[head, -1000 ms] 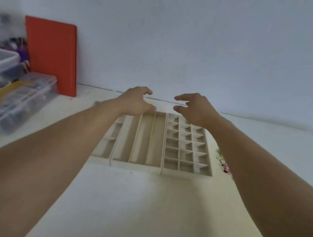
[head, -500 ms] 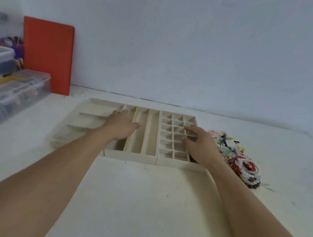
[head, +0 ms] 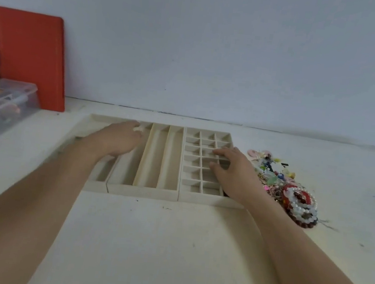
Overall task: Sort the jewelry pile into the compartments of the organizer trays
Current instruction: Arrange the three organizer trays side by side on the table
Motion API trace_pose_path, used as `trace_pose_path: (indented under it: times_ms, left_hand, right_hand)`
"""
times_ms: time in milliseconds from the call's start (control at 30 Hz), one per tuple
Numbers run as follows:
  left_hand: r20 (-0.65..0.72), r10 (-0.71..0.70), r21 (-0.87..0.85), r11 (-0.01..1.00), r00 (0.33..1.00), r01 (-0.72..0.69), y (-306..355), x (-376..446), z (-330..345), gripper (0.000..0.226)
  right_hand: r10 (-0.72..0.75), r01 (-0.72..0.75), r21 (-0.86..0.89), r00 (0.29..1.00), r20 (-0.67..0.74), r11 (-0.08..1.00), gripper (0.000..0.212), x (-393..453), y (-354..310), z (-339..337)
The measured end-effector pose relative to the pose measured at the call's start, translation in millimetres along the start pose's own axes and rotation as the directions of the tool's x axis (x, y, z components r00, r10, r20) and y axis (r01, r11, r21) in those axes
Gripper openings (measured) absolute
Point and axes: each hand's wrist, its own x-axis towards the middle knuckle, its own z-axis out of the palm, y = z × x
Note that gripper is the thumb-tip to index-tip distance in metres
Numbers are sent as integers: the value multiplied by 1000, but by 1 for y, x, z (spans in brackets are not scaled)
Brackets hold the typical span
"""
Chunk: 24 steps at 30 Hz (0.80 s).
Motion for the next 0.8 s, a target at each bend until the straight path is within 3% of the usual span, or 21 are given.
trace_pose_path:
  times_ms: [233,433,800]
  left_hand:
    - [-82,75,49,996,994,-71,-70,-5,-39,40]
    - [-163,84,26,996,983,-81,-91,2,-37,22]
    - [-260,100,31,995,960,-95,-98,12,-22,30]
  right_hand:
    - [-10,8,-50,999,-39,999,37,-9,-1,0]
    - [-8,2,-77,998,-68,997,32,-8,-7,2]
    - [19,-25,-90,998,-64,996,30,-8,-14,2]
